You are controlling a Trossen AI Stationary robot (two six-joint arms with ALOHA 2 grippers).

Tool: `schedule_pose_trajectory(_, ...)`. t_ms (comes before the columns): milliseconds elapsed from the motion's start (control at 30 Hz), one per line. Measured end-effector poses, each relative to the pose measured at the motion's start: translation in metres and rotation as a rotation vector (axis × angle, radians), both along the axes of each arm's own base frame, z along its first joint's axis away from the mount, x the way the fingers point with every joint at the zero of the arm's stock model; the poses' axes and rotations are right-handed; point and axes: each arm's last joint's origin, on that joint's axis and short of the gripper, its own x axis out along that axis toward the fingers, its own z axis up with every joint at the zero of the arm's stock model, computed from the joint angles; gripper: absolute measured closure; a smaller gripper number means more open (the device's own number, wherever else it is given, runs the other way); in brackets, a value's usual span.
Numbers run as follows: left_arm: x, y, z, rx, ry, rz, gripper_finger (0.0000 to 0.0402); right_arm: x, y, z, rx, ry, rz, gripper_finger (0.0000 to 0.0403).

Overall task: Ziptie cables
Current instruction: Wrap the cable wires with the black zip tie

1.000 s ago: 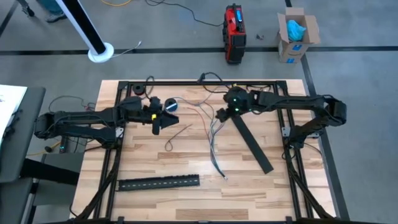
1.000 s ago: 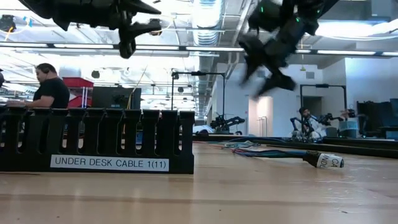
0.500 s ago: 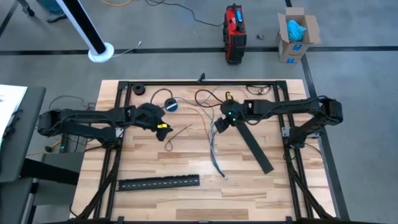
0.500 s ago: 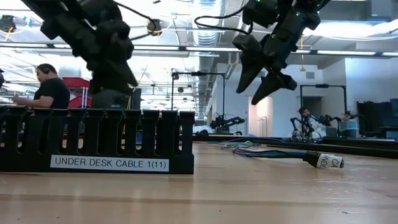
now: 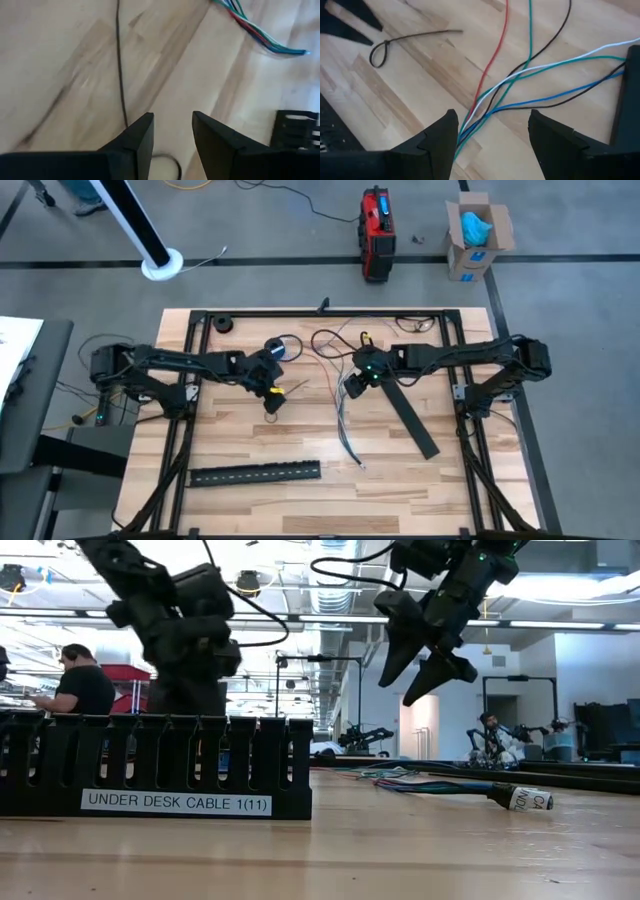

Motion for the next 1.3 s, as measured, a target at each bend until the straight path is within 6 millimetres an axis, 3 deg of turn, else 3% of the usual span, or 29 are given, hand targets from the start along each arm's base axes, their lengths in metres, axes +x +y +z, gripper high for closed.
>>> schedule_pose_trajectory(300,0.023,0.009,-0.023,0.080,0.267,-0.046,0.0272,0.003,0.013,0.001,-0.001,-0.016,0.044,0.0176)
schedule_pose_trajectory(533,0.033,0.007,-0.030,0.098,0.285,-0.096,0.0278,0.004,0.024,0.001,0.000,-0.018,0.080,0.0176)
schedule_pose_trajectory(867,0.038,0.008,-0.035,0.127,0.262,-0.163,0.0391,0.010,0.042,0.006,-0.002,-0.099,0.140,0.0176)
schedule_pose_trajectory(967,0.038,0.007,-0.035,0.117,0.259,-0.161,0.0398,0.012,0.049,0.008,0.015,-0.127,0.139,0.0176)
schedule_pose_trajectory(1133,0.035,0.005,-0.023,0.101,0.211,-0.153,0.0401,0.008,0.065,0.005,0.059,-0.095,0.082,0.0176)
schedule_pose_trajectory(1300,0.030,0.005,0.005,0.116,0.103,-0.097,0.0401,-0.002,0.080,-0.005,0.040,0.011,-0.032,0.0176)
